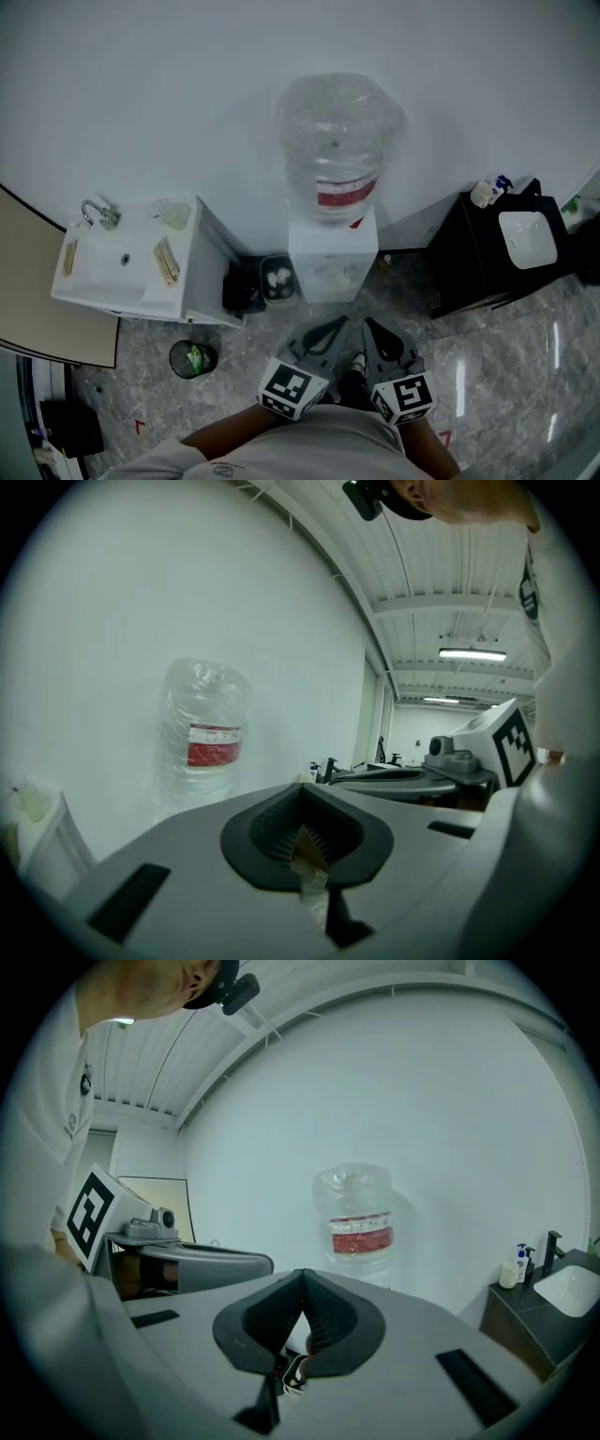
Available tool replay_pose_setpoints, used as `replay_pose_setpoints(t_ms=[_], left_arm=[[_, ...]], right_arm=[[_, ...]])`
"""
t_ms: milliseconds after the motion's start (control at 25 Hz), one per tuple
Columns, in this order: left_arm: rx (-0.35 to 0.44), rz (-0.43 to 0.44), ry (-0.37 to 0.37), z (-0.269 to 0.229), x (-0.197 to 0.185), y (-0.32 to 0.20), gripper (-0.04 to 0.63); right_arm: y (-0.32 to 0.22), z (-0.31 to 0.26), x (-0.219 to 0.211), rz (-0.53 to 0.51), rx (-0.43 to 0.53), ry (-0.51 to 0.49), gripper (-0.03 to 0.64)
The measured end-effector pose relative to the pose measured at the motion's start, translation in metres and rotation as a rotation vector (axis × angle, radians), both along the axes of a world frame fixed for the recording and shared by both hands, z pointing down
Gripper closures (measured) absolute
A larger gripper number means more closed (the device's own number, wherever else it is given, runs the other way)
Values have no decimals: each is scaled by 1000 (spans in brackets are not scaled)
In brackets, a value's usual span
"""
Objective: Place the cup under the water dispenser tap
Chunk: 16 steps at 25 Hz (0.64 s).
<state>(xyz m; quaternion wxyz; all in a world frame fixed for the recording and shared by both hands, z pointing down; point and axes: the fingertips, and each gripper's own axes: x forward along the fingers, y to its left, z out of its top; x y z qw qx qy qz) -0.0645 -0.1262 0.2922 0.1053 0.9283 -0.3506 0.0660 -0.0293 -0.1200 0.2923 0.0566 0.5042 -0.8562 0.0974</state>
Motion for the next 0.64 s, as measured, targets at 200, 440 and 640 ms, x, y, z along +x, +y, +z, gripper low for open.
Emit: replay_pose_setpoints(t_ms=[200,440,640], left_arm=[[-4,-5,8,-2,-2,-2,591],[0,1,27,-3,2,-8,591],[0,-4,32,-4,1,-10,591]], right_arm=[[-1,-2,-2,-1,5,11,601],[-7,2,-1,3,-2,18,601],[-9,4,-2,8,-7,25,601]])
